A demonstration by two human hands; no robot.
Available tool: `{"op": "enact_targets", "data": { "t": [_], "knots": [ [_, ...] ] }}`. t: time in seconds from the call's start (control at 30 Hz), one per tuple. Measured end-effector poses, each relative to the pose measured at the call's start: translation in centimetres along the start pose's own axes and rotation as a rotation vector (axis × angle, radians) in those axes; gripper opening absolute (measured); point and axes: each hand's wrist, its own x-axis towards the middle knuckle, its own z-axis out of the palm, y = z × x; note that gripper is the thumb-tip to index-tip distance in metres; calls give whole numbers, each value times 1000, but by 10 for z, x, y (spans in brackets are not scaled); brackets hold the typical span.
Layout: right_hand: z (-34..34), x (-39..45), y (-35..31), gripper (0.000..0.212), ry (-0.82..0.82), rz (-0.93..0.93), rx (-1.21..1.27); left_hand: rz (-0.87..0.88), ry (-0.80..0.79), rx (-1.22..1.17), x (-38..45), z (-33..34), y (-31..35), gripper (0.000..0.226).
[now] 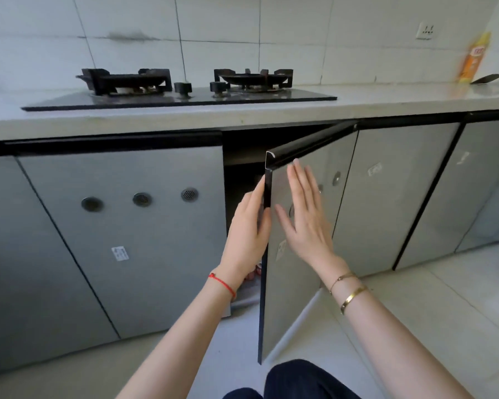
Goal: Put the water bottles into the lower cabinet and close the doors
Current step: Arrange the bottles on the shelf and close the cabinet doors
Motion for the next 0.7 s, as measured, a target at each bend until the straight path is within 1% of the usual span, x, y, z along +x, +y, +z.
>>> {"op": "enact_targets", "data": {
  "t": [0.1, 0.27, 0.47, 0.7],
  "knots": [
    [11, 25, -6, 65, 12, -2, -1, -77, -11, 9, -2, -1, -16, 60],
    [36, 48, -6, 65, 5, -19, -16, -113, 25, 82, 4, 2, -39, 65],
    [61, 67, -1, 65, -9, -37, -58, -35, 168, 368, 20, 3, -66, 68],
    [86, 94, 9, 63, -31, -104, -54, -186, 289, 516, 43, 9, -99, 73]
  ]
}}
